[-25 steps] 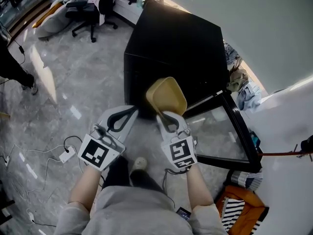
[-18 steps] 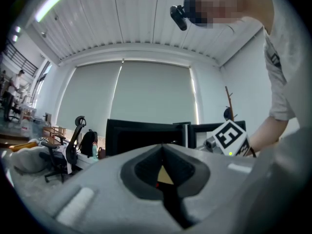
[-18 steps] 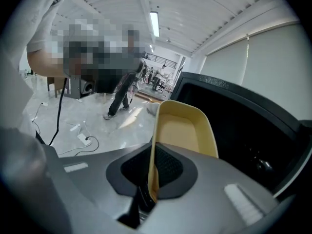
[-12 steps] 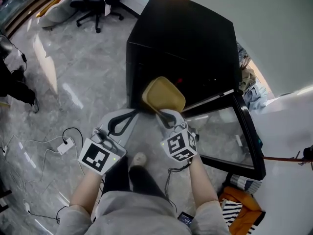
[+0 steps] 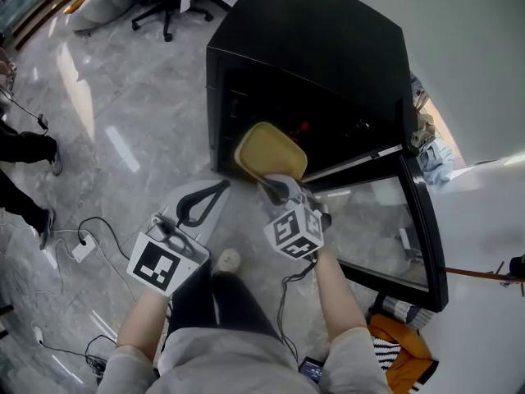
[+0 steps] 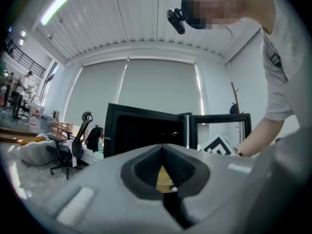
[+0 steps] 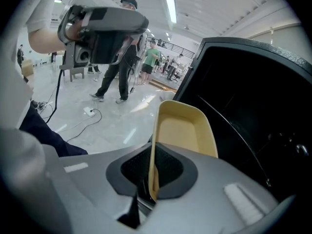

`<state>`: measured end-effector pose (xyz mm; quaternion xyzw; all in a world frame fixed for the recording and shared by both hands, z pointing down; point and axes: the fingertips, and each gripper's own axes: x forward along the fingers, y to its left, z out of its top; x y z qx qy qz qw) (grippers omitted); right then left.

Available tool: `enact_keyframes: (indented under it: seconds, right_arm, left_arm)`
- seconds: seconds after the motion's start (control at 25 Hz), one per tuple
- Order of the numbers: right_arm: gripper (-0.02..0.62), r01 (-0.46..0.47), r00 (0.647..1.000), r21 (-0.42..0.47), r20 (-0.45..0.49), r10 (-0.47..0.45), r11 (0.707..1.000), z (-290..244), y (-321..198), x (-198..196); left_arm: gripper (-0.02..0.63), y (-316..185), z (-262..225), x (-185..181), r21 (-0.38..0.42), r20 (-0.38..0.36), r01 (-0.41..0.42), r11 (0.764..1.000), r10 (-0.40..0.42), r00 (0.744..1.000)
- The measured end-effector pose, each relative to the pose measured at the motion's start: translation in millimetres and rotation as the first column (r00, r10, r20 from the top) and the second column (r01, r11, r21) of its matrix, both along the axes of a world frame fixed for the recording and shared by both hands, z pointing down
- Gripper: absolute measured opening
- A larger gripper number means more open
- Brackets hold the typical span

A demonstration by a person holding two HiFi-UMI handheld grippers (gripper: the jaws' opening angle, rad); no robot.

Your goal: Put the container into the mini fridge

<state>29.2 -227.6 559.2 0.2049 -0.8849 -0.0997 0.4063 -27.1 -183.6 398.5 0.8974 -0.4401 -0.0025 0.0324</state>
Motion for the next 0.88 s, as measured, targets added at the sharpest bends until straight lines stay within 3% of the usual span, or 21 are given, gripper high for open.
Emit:
enact_keyframes:
  seconds: [0.88]
  right_arm:
    - [0.011,0.027,0.985,0.035,-0.171,-0.020,0.999,73.8,-96.0,-7.4]
  left_arm:
    - [0.002,-13.6,66.6,-4.5,-0.063,0.001,0.009,0.998,-0.009,1.000]
